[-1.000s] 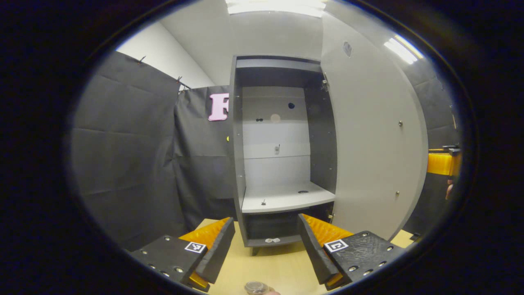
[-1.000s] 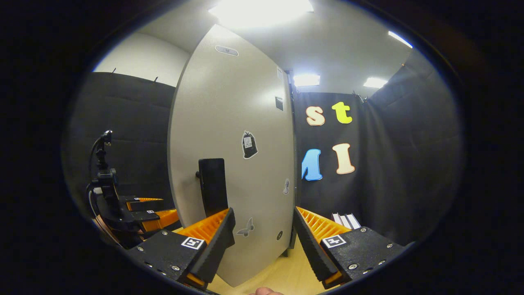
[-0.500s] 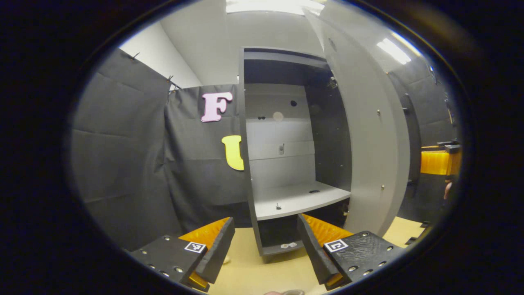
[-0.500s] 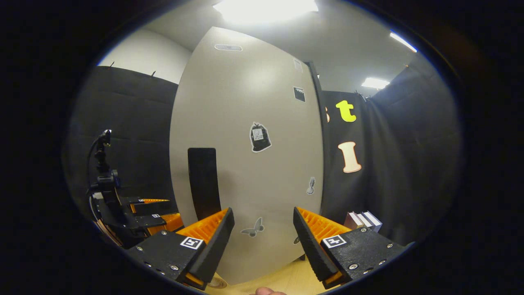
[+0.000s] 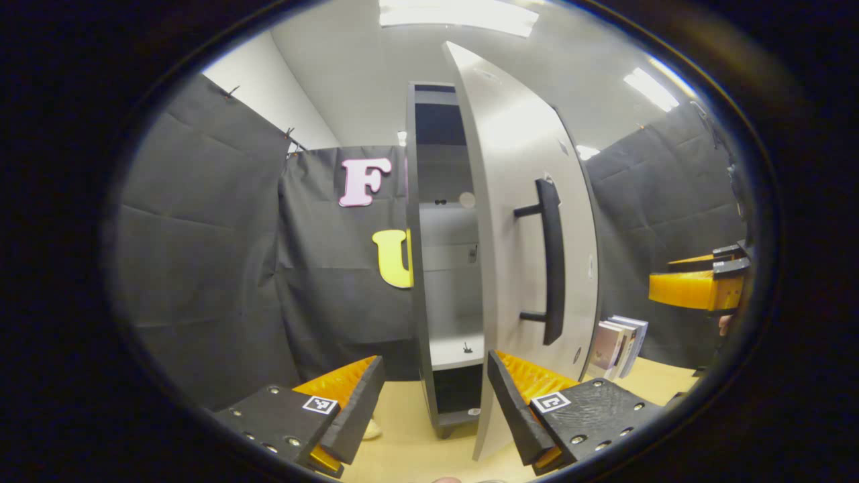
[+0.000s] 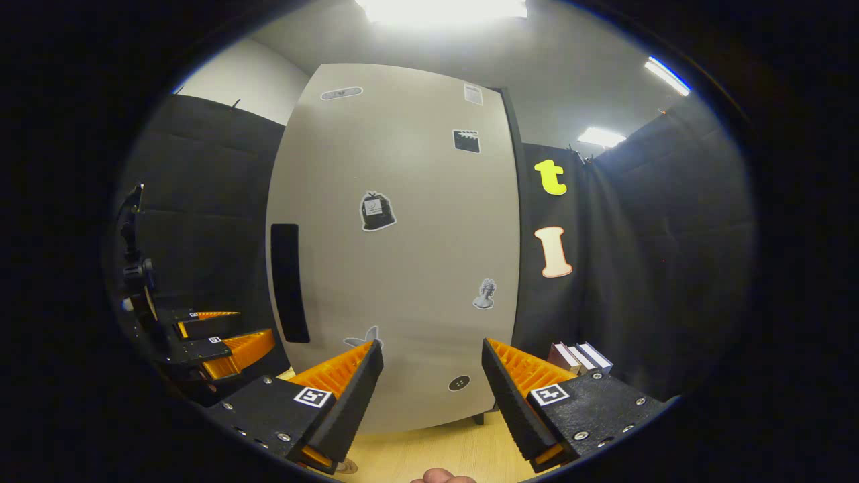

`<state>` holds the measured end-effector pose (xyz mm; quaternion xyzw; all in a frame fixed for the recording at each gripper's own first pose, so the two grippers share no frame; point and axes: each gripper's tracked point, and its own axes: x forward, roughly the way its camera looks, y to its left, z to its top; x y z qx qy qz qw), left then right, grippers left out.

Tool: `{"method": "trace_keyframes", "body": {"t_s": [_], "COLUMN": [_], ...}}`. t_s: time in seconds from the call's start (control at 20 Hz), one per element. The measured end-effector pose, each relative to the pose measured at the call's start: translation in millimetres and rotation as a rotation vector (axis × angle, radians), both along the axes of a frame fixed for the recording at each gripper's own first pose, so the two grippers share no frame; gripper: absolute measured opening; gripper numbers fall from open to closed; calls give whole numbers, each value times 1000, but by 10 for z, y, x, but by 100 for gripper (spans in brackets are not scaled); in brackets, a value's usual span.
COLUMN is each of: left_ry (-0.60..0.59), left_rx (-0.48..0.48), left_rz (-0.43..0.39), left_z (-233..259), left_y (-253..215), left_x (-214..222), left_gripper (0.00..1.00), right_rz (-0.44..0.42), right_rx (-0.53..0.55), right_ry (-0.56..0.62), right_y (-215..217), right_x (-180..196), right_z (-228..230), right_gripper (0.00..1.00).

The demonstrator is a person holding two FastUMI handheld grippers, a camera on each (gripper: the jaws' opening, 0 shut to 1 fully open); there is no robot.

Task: Open the cabinet door with the right hand, grasp the bottle in the cabinet with the left hand and place it on the coaster, then close the cabinet door with the right hand.

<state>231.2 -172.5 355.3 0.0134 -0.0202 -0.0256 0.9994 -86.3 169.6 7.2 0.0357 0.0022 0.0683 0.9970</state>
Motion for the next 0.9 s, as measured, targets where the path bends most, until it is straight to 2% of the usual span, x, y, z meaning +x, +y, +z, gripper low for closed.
{"method": "trace_keyframes", "body": {"t_s": [0.05,0.25,0.4,0.45,0.6,0.9], "left_ry": [5,-7,-23,-34,-46,-44], "left_rx": [3,21,44,39,30,35], "left_rz": [3,-35,-7,-7,12,-15], "left_z": [2,10,40,61,73,66], "left_y": [-9,-41,42,16,35,-19], "left_x": [7,-8,33,47,84,85], "left_gripper": [89,88,85,88,88,88], "right_rz": [-3,-10,-20,-17,-9,-12], "right_rx": [9,55,66,72,89,89], "right_ry": [7,25,4,2,29,35], "right_y": [-32,-164,-265,-278,-285,-254], "right_x": [48,254,364,398,468,470], "right_z": [-6,55,141,130,54,29], "right_gripper": [92,92,92,92,90,92]}}
